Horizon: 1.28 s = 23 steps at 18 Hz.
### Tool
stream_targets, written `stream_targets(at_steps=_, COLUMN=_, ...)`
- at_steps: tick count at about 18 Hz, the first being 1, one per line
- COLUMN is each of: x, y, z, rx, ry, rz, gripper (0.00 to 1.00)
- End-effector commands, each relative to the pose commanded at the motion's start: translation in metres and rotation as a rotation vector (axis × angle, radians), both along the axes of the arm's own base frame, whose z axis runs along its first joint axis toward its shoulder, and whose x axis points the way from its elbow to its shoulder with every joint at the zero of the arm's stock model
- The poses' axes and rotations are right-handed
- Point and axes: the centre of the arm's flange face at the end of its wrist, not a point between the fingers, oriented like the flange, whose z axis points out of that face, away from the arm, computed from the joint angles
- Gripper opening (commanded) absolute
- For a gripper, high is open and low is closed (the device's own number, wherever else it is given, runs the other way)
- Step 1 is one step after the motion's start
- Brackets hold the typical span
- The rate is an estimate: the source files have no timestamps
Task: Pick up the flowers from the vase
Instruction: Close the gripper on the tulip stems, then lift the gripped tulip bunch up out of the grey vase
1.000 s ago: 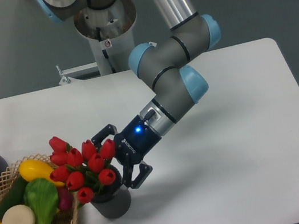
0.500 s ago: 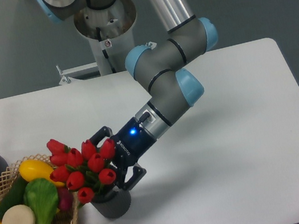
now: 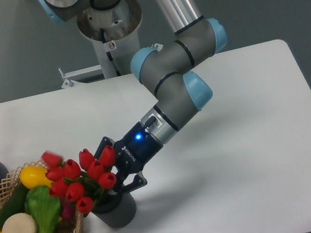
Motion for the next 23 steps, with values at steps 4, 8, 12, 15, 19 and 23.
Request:
stream_targets(at_steps=4, x=-0.001, y=-0.002, z=0.002, rx=0.002, ry=0.000, rz=0.003, gripper=0.39)
stream_targets(at_steps=8, x=0.000, y=-0.005, z=0.001, rx=0.005, ry=-0.011, rz=0.007, gripper=0.39)
stream_targets(at_steps=12, x=-0.005, y=-0.008, z=0.008, rx=0.035, ry=-0.030, rz=0.015, gripper=0.39)
stream_targets(at_steps=15, x=-0.002, y=-0.014, z=0.016, rx=0.043, ry=-0.035, rz=0.021, gripper=0.39)
stream_targets(at_steps=19, x=0.000, y=-0.016, z=0.024, rx=0.056, ry=-0.036, rz=0.022, gripper=0.39)
stream_targets(at_steps=23, x=0.003, y=-0.020, z=0.049, rx=0.102, ry=-0.039, rz=0.023, gripper=0.39)
